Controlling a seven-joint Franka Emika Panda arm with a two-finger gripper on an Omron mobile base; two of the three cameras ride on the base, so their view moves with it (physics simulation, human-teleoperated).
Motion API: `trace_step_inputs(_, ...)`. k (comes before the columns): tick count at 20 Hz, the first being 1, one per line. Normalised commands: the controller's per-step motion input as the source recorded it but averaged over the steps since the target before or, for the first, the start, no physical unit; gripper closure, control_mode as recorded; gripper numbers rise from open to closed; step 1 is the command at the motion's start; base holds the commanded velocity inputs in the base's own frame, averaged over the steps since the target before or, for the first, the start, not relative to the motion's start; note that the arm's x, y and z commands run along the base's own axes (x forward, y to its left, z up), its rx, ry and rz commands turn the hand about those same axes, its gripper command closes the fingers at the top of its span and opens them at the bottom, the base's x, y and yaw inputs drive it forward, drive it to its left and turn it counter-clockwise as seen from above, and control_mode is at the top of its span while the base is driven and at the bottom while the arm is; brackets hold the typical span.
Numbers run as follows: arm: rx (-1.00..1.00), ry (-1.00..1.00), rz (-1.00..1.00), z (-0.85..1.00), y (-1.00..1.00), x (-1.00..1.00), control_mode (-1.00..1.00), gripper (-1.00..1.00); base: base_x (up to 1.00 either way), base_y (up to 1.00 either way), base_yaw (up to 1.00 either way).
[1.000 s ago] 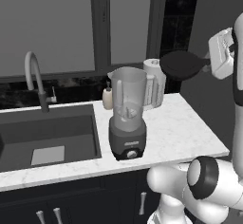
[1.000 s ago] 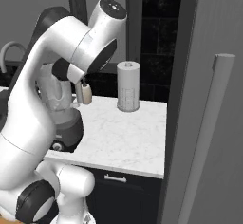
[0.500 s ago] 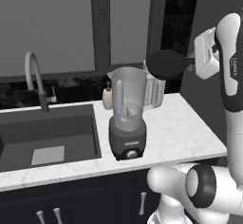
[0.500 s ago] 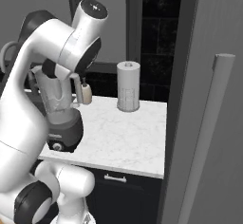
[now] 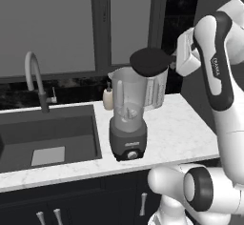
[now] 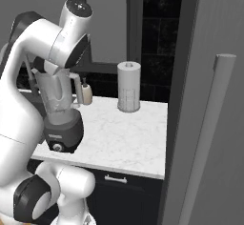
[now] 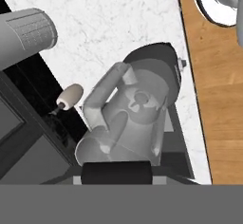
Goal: Close the lid blender by securely placing the lid on top.
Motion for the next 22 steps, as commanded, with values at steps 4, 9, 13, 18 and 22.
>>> trace_step_inputs(4, 0.03, 0.00, 0.00, 0.02, 0.39, 0.21, -1.00, 1.00, 0.00, 0.00, 0.00)
trace_step_inputs(9, 0.01, 0.00, 0.00, 0.00, 0.31, 0.22, -1.00, 1.00, 0.00, 0.00, 0.00)
trace_step_inputs(13, 0.00, 0.00, 0.00, 0.00, 0.19, 0.27, -1.00, 1.00, 0.00, 0.00, 0.00)
trace_step_inputs(18, 0.00, 0.01, -0.02, -0.04, 0.03, 0.26, -1.00, 1.00, 0.00, 0.00, 0.00)
trace_step_inputs(22, 0.00, 0.03, -0.03, -0.10, 0.00, 0.28, -1.00, 1.00, 0.00, 0.00, 0.00)
